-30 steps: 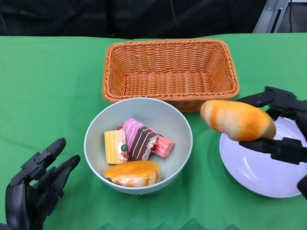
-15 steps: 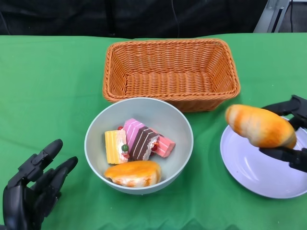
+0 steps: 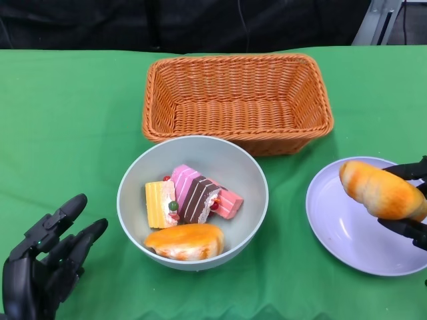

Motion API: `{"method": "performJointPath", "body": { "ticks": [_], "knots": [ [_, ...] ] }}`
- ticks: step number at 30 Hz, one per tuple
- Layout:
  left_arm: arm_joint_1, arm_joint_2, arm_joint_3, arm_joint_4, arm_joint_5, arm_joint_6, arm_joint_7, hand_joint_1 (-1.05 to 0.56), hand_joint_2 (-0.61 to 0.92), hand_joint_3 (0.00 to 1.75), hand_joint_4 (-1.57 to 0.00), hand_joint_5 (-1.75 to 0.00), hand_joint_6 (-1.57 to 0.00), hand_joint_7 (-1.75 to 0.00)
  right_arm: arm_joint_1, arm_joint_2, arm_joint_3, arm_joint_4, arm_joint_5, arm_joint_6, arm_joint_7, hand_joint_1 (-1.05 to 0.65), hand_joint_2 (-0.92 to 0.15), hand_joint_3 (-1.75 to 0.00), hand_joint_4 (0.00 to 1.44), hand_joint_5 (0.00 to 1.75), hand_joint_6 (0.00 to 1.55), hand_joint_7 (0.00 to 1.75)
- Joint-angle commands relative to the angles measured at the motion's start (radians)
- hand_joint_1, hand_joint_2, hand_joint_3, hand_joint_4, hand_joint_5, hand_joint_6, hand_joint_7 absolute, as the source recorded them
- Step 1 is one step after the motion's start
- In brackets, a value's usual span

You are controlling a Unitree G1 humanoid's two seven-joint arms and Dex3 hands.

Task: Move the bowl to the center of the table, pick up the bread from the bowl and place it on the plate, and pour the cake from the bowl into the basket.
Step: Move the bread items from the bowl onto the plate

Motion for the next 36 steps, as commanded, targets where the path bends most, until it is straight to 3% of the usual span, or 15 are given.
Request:
{"method": "performJointPath", "body": {
  "ticks": [1,15,25,36],
  "knots": [
    [-0.003,0.017,0.008,0.0,-0.01,0.001,-0.012,-0.62,0.92,0.13,-0.95,0.0,-0.83,0.0,-0.024,-0.028,0.006,0.057,-0.028,-0.039,-0.058,-0.14,-0.82,0.0,0.86,1.1,0.76,0.83],
    [-0.006,0.013,0.013,-0.001,-0.019,0.007,-0.019,-0.62,0.92,0.12,-0.96,-0.01,-0.84,-0.01,-0.082,-0.041,0.058,0.226,-0.153,-0.108,-0.299,-0.16,-0.79,0.0,0.87,1.11,0.81,0.78],
    [-0.005,0.012,0.012,0.001,-0.011,-0.001,-0.013,-0.62,0.92,0.12,-0.95,0.0,-0.83,0.0,-0.17,-0.062,0.135,0.426,-0.237,-0.176,-0.505,-0.18,-0.8,0.0,0.86,1.08,0.83,0.74],
    [-0.009,0.017,0.012,0.005,-0.009,-0.005,-0.017,-0.62,0.92,0.13,-0.95,0.0,-0.83,0.0,-0.236,-0.057,0.237,0.61,-0.255,-0.18,-0.582,-0.17,-0.81,0.0,0.84,1.02,0.85,0.65]
  ]
}}
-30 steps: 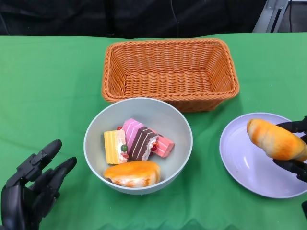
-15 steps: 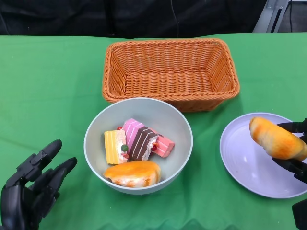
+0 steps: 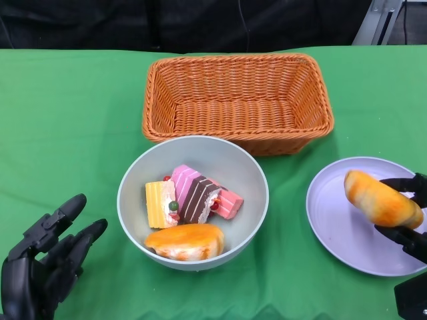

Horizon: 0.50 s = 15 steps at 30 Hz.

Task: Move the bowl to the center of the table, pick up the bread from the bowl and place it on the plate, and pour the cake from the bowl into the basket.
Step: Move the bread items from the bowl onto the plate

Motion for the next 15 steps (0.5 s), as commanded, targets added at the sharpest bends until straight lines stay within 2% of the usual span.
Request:
{"method": "performJointPath", "body": {
  "ticks": [1,8,12,15],
  "knots": [
    [-0.008,0.014,0.008,0.004,-0.005,-0.008,-0.004,-0.62,0.92,0.13,-0.95,0.0,-0.83,0.0,-0.021,-0.012,0.034,0.056,-0.013,0.007,-0.038,-0.17,-0.81,0.0,0.85,1.01,0.85,0.64],
    [-0.003,0.012,0.005,-0.019,-0.003,-0.003,0.004,-0.62,0.92,0.13,-0.96,0.0,-0.84,0.0,-0.066,-0.011,0.131,0.136,-0.088,0.048,-0.157,-0.19,-0.79,0.0,0.88,0.97,0.91,0.55],
    [0.004,0.01,-0.004,-0.056,0.015,0.008,0.029,-0.65,0.92,0.13,-0.94,0.0,-0.83,0.0,-0.082,-0.023,0.163,0.148,-0.098,0.065,-0.176,-0.21,-0.81,0.0,0.88,0.95,0.93,0.5],
    [0.003,0.006,-0.009,-0.082,0.003,0.025,0.021,-0.62,0.92,0.13,-0.93,0.0,-0.83,0.0,-0.088,-0.032,0.184,0.155,-0.101,0.055,-0.192,-0.2,-0.8,0.0,0.9,0.91,0.95,0.47]
  ]
}}
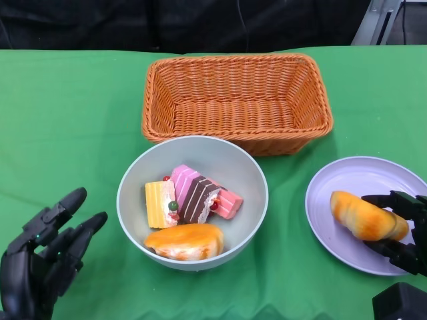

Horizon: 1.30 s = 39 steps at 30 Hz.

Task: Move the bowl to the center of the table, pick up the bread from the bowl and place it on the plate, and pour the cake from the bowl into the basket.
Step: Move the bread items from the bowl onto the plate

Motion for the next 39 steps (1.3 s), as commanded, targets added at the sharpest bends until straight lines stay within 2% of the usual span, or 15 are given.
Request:
{"method": "performJointPath", "body": {
  "ticks": [1,8,14,17,19,23,29,31,34,39],
  "knots": [
    [0.003,0.004,-0.003,-0.031,-0.001,0.023,0.011,-0.61,0.92,0.13,-0.94,0.0,-0.83,0.0,-0.011,-0.035,0.022,0.014,-0.009,0.001,-0.043,-0.2,-0.79,0.0,0.9,0.9,0.95,0.47],
    [0.006,0.0,-0.011,-0.053,0.015,0.039,0.036,-0.6,0.92,0.13,-0.95,-0.01,-0.84,-0.01,-0.03,-0.043,0.078,0.046,-0.046,0.049,-0.106,-0.22,-0.79,0.0,0.91,0.93,0.96,0.46],
    [0.011,-0.003,-0.017,-0.063,0.025,0.044,0.055,-0.62,0.92,0.13,-0.96,-0.01,-0.85,-0.01,-0.038,-0.05,0.103,0.058,-0.043,0.082,-0.07,-0.23,-0.8,0.0,0.86,0.93,0.93,0.43],
    [0.011,-0.002,-0.018,-0.063,0.029,0.04,0.059,-0.61,0.92,0.13,-0.96,-0.01,-0.85,-0.01,-0.037,-0.056,0.114,0.054,-0.037,0.117,-0.007,-0.34,-0.81,0.0,0.83,0.78,0.93,0.23],
    [0.012,-0.002,-0.018,-0.061,0.03,0.039,0.059,-0.61,0.92,0.13,-0.96,-0.01,-0.84,0.0,-0.031,-0.06,0.116,0.043,-0.024,0.134,0.038,-0.42,-0.79,0.0,0.84,0.57,0.92,0.08],
    [0.011,-0.003,-0.016,-0.06,0.022,0.041,0.052,-0.61,0.92,0.13,-0.96,0.0,-0.85,0.0,-0.02,-0.064,0.121,0.015,-0.016,0.167,0.08,-0.47,-0.77,0.0,0.87,0.35,0.89,0.01],
    [0.01,-0.004,-0.017,-0.057,0.013,0.043,0.045,-0.6,0.92,0.13,-0.95,0.0,-0.84,0.0,0.003,-0.068,0.117,-0.041,0.009,0.213,0.167,-0.58,-0.79,-0.01,0.72,0.08,0.68,0.0],
    [0.012,-0.005,-0.017,-0.058,0.012,0.045,0.046,-0.6,0.92,0.13,-0.96,0.0,-0.84,0.0,0.013,-0.069,0.115,-0.063,0.017,0.222,0.193,-0.65,-0.8,-0.01,0.64,0.02,0.56,0.0],
    [0.011,-0.004,-0.016,-0.055,0.011,0.044,0.045,-0.6,0.92,0.13,-0.96,0.0,-0.85,0.0,0.029,-0.072,0.109,-0.097,0.033,0.231,0.228,-0.74,-0.81,-0.01,0.51,0.0,0.41,0.0],
    [0.008,-0.002,-0.015,-0.046,0.014,0.038,0.047,-0.61,0.92,0.12,-0.95,0.0,-0.85,0.0,0.047,-0.074,0.102,-0.134,0.054,0.231,0.264,-0.83,-0.84,-0.01,0.38,0.0,0.25,0.0]
  ]
}}
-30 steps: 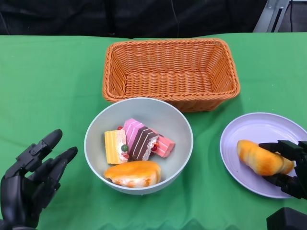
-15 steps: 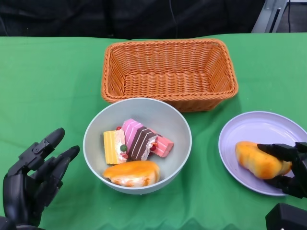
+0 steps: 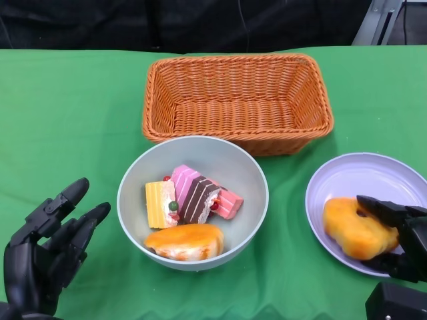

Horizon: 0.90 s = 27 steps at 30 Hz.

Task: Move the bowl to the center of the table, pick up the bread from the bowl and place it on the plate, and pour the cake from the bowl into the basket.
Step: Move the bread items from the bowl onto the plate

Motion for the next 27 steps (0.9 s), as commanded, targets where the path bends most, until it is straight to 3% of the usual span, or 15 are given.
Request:
{"method": "performJointPath", "body": {
  "ticks": [1,16,27],
  "knots": [
    [0.004,0.013,0.005,0.01,0.003,0.0,0.003,-0.61,0.92,0.13,-0.95,0.0,-0.84,0.0,0.029,-0.021,-0.009,-0.017,0.015,0.007,0.022,-0.84,-0.84,-0.01,0.38,0.0,0.24,0.0],
    [0.001,0.018,0.005,0.02,0.006,-0.013,0.006,-0.61,0.92,0.13,-0.96,0.0,-0.84,0.0,0.061,-0.034,-0.031,-0.114,0.055,0.037,0.169,-0.97,-0.92,-0.05,0.25,0.0,0.16,0.0],
    [0.0,0.016,0.008,0.024,0.004,-0.012,0.001,-0.62,0.92,0.13,-0.95,0.0,-0.84,0.0,0.078,-0.029,-0.063,-0.165,0.086,0.066,0.254,-0.94,-0.92,-0.07,0.16,0.0,0.12,0.0]
  ]
}}
